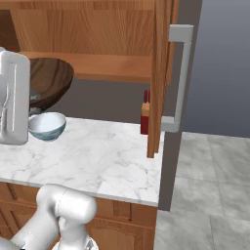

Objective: Open the cabinet. Pick the bowls from the counter and place them in the cabinet. Then close the cabinet.

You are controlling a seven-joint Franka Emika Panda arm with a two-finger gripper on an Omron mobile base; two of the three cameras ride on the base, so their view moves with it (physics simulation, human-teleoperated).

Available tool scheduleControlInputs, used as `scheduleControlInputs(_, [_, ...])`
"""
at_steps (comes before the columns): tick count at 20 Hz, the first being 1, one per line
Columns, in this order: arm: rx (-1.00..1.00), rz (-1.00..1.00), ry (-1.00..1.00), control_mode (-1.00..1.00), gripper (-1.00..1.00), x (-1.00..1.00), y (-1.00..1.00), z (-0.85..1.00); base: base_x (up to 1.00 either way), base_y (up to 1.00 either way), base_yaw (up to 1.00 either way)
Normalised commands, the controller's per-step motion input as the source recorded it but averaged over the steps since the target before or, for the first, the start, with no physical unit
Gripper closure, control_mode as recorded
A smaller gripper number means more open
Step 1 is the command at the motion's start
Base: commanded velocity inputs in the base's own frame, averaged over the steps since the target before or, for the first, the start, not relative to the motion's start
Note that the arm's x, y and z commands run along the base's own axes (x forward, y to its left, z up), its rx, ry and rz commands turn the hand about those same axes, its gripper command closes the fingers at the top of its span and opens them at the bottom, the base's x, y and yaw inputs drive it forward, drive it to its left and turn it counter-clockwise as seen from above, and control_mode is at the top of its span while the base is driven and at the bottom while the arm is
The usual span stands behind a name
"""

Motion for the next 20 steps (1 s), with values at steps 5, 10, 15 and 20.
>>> scheduleControlInputs(5, [0.00, 0.00, -0.05, -1.00, 1.00, 0.03, 0.21, 0.16, 0.00, 0.00, 0.00])
scheduleControlInputs(10, [0.00, 0.00, -0.11, -1.00, 1.00, 0.12, 0.34, 0.00, 0.00, 0.00, 0.00])
scheduleControlInputs(15, [0.01, 0.00, -0.12, -1.00, 1.00, 0.23, 0.19, 0.00, 0.00, 0.00, 0.00])
scheduleControlInputs(20, [0.02, 0.01, -0.03, -1.00, 1.00, 0.29, 0.01, 0.00, 0.00, 0.00, 0.00])
